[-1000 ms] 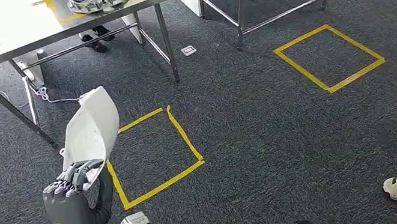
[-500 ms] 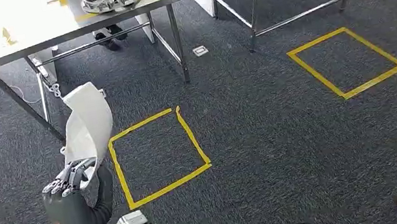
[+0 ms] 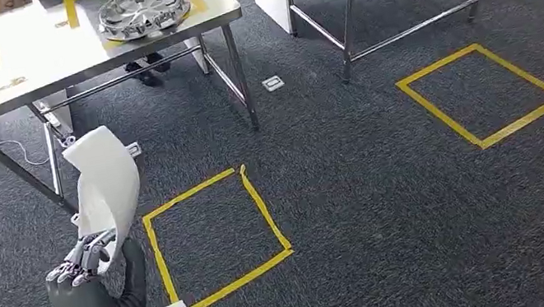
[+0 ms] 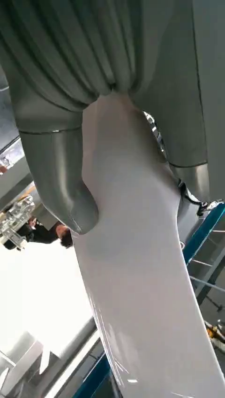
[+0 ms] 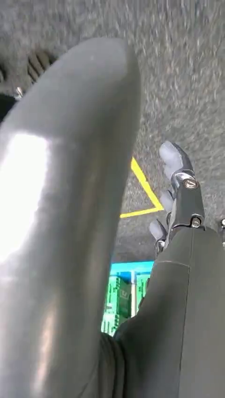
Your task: Take the parts from the cabinet and place them on the table.
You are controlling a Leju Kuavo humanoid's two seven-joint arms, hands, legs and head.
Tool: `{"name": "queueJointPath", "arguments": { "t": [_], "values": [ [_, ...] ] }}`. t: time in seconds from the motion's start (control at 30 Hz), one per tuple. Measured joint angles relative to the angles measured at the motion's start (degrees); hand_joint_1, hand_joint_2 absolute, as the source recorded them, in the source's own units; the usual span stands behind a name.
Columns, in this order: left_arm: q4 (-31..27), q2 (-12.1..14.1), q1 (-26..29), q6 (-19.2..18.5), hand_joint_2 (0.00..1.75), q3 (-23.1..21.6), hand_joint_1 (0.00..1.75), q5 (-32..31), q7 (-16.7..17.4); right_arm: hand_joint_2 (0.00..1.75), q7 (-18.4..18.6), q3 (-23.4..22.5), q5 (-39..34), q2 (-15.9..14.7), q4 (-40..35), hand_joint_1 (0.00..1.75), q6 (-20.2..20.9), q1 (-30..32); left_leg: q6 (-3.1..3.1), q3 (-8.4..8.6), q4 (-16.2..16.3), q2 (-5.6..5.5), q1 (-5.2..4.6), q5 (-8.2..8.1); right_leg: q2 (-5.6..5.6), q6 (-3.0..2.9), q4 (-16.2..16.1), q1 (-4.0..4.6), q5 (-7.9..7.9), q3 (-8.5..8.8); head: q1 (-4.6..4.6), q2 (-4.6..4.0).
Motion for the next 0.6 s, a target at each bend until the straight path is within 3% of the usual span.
{"name": "queueJointPath", "arguments": {
  "t": [0.03, 0.1, 0.17, 0.2, 0.23, 0.27, 0.3, 0.33, 0.37, 0.4, 0.43, 0.5, 0.53, 0.57, 0.6],
  "values": [
    [-0.2, 0.0, 0.2, 0.0, 1.75, 0.1, 1.75, 0.0, 0.0, 0.00, 0.0, 0.0, 0.0, 0.0, 0.0, 0.00, 0.0, 0.0, -0.16, 0.50, 0.0, 0.00, 0.10, 0.02, -0.09, 0.10, -1.2, 0.11, -0.64, 1.05, 0.06, 0.00],
    [-0.3, -0.3, -0.1, 0.0, 1.75, 0.1, 1.75, 0.0, -0.1, 0.00, 0.5, 0.0, 0.0, -0.1, -0.1, 0.00, -0.1, -0.2, 0.12, 2.12, -0.5, -0.14, 0.44, -1.23, 0.09, 0.52, 0.8, 0.34, 1.62, 1.94, 0.26, 0.00],
    [-0.5, -0.5, 0.0, 0.0, 1.75, 0.2, 1.75, 0.0, -0.3, 0.00, 0.8, 0.0, -0.4, -0.1, -0.1, 0.00, -0.1, -0.5, 0.67, 4.22, -1.0, -0.15, 0.73, -2.75, -0.13, 0.88, 9.8, 0.21, 4.58, -3.04, 0.50, 0.00],
    [-0.5, -0.6, -0.1, 0.0, 1.75, 0.3, 1.75, 0.0, -0.3, 0.00, 0.7, 0.0, -0.5, -0.1, -0.1, 0.00, -0.1, -0.5, 0.93, 5.11, -1.1, -0.12, 0.74, -3.55, -0.13, 0.99, 13.8, 0.17, 4.09, -6.18, 0.57, 0.00],
    [-0.5, -0.7, -0.1, -0.1, 1.75, 0.3, 1.75, 0.0, -0.4, 0.00, 0.4, 0.0, -0.5, -0.1, -0.1, 0.00, -0.2, -0.5, 1.07, 6.22, -1.3, -0.18, 0.74, -4.49, -0.13, 1.06, 16.7, 0.22, 1.67, -9.17, 0.61, 0.00],
    [-0.5, -0.8, -0.1, -0.1, 1.75, 0.3, 1.75, 0.0, -0.5, 0.00, 0.3, 0.0, -0.5, -0.1, -0.1, 0.00, -0.4, -0.4, 1.17, 7.37, -1.3, -0.31, 0.74, -5.39, -0.12, 1.20, 17.9, 0.21, -1.81, -11.50, 0.61, 0.00],
    [-0.5, -0.8, -0.1, -0.1, 1.75, 0.3, 1.75, 0.0, -0.6, 0.00, 0.5, -0.1, -0.6, -0.1, -0.1, 0.00, -0.6, -0.3, 1.17, 8.66, -1.4, -0.55, 0.75, -6.41, -0.12, 1.34, 17.8, 0.20, -5.56, -13.39, 0.66, 0.00],
    [-0.5, -0.8, -0.1, -0.2, 1.75, 0.3, 1.75, 0.0, -0.6, 0.00, 0.7, -0.3, -0.6, -0.1, -0.1, 0.00, -0.7, -0.2, 1.11, 9.97, -1.4, -0.72, 0.77, -7.32, -0.13, 1.52, 16.7, 0.13, -7.98, -14.70, 0.70, 0.00],
    [-0.5, -0.8, -0.1, -0.2, 1.75, 0.3, 1.75, 0.0, -0.7, 0.00, 0.9, -0.5, -0.7, -0.1, -0.1, 0.00, -0.8, -0.2, 1.00, 11.56, -1.4, -0.81, 0.77, -8.49, -0.13, 1.70, 14.3, 0.04, -8.00, -15.68, 0.70, 0.00],
    [-0.5, -0.9, -0.1, -0.3, 1.75, 0.3, 1.75, 0.0, -0.7, 0.00, 0.9, -0.6, -0.7, -0.1, -0.1, 0.00, -0.8, -0.2, 0.86, 12.87, -1.3, -0.81, 0.77, -9.33, -0.14, 1.78, 11.5, -0.03, -5.23, -16.06, 0.70, 0.00],
    [-0.5, -1.0, -0.1, -0.4, 1.75, 0.3, 1.75, 0.0, -0.7, 0.00, 0.8, -0.8, -0.7, -0.1, -0.1, 0.00, -0.8, -0.1, 0.65, 13.79, -1.3, -0.80, 0.78, -10.21, -0.15, 1.69, 8.7, -0.11, -0.38, -16.24, 0.70, 0.00],
    [-0.5, -1.0, -0.1, -0.4, 1.75, 0.3, 1.75, 0.0, -0.7, 0.00, 0.8, -0.8, -0.7, -0.1, -0.1, 0.00, -0.8, -0.1, 0.65, 13.79, -1.3, -0.80, 0.78, -10.21, -0.15, 1.69, 8.7, -0.11, -0.38, -16.24, 0.70, 0.00],
    [-0.5, -1.0, -0.1, -0.4, 1.75, 0.3, 1.75, 0.0, -0.7, 0.00, 0.8, -0.8, -0.7, -0.1, -0.1, 0.00, -0.8, -0.1, 0.62, 13.84, -1.3, -0.80, 0.78, -10.33, -0.15, 1.69, 8.2, -0.12, 0.63, -16.28, 0.70, 0.00],
    [-0.4, -1.0, -0.1, -0.4, 1.75, 0.3, 1.75, 0.0, -0.7, 0.00, 0.8, -0.8, -0.7, -0.1, -0.1, 0.00, -0.8, 0.0, 0.57, 13.48, -1.3, -0.80, 0.78, -10.58, -0.16, 1.66, 7.3, -0.15, 2.72, -16.36, 0.68, 0.00],
    [-0.2, -1.0, -0.3, -0.7, 1.75, 0.3, 1.75, 0.0, -0.8, 0.00, -0.6, -1.0, -0.9, 0.0, 0.0, 0.00, -0.8, 0.2, -0.09, 14.76, -0.3, -1.38, 0.48, -12.59, -0.72, 1.06, 3.8, 0.22, 12.62, -16.64, 0.61, 0.00]
  ]
}}
